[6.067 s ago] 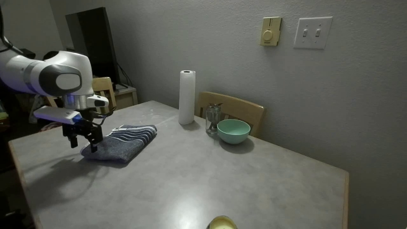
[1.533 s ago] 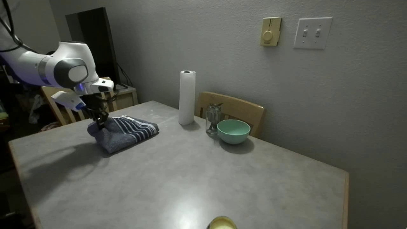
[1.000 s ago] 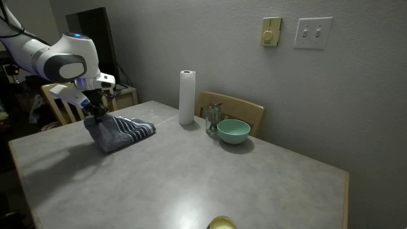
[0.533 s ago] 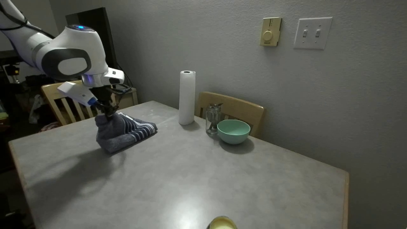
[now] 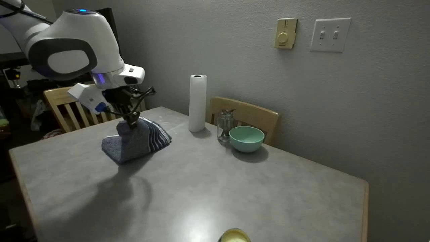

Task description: Unfold the towel

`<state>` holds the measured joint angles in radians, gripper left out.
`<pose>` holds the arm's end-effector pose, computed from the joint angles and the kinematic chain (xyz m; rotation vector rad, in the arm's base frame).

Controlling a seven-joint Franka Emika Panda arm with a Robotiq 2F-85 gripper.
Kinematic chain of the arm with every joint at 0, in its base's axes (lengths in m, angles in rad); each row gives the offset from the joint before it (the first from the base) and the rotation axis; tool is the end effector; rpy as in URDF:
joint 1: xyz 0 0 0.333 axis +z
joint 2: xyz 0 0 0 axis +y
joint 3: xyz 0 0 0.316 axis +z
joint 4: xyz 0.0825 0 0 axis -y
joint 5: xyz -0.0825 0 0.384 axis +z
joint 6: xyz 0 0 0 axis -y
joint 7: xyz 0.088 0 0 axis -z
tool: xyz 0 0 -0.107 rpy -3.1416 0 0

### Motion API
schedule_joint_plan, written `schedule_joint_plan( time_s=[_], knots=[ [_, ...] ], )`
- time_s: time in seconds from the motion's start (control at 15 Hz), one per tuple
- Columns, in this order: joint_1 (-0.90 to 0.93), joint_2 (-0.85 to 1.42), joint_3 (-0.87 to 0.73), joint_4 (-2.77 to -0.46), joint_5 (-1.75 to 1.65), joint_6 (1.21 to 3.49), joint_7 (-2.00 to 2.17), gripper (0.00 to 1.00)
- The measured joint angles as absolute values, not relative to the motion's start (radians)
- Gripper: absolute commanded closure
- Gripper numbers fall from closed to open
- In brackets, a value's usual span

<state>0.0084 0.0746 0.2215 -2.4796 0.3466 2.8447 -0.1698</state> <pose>0.4906 0.0968 0.2896 -2.9376 -0.1169 -0.4163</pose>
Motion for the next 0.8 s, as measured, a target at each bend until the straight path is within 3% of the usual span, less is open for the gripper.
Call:
schedule_joint_plan(
  time_s=[0.4,0.8],
  knots=[
    [0.014,0.063,0.14,-2.555,0.295,2.944,-0.07,0.99],
    [-0.078,0.065,0.276,-2.486,0.806,2.936,-0.277,0.99]
  ],
)
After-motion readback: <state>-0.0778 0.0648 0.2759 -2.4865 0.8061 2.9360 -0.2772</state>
